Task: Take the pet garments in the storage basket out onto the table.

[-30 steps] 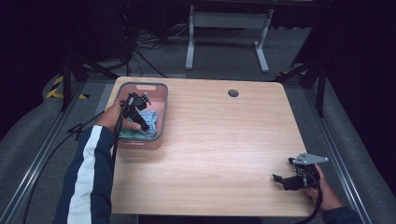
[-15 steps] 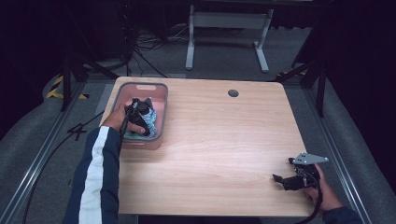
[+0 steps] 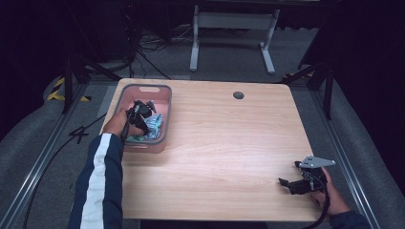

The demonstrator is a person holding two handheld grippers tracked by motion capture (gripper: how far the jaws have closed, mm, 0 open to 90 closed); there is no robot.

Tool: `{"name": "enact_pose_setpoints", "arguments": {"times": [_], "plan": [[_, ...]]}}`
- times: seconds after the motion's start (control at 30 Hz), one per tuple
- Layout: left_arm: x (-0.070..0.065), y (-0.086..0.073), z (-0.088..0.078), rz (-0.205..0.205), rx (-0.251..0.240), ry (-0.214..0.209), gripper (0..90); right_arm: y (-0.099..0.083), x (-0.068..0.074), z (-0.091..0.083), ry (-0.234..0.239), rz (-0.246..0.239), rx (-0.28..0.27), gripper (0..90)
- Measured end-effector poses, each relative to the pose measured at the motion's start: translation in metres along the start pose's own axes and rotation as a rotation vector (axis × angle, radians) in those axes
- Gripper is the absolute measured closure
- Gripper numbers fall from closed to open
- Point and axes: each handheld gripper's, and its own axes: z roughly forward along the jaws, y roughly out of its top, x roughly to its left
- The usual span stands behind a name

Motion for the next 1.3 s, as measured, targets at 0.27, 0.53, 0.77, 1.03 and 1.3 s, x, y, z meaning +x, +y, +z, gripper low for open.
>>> {"name": "enact_pose_setpoints", "arguments": {"times": [0.27,0.53,0.77,1.03,1.3], "plan": [[-0.006,-0.004,-0.013,-0.005,-0.073,0.036,73.4,0.000,0.000,0.000,0.001,-0.005,0.002,0.4],[-0.007,-0.017,-0.043,-0.040,-0.216,0.068,73.8,0.000,0.000,0.000,0.001,-0.001,0.000,0.4],[-0.007,-0.034,-0.065,-0.076,-0.324,0.099,73.8,0.000,0.000,0.000,0.000,0.000,0.000,0.5],[-0.013,-0.051,-0.090,-0.086,-0.442,0.126,73.8,0.000,0.000,0.000,0.000,0.000,0.000,0.5],[-0.022,-0.062,-0.111,-0.083,-0.555,0.137,73.8,0.000,0.000,0.000,-0.004,-0.003,0.002,0.6]]}}
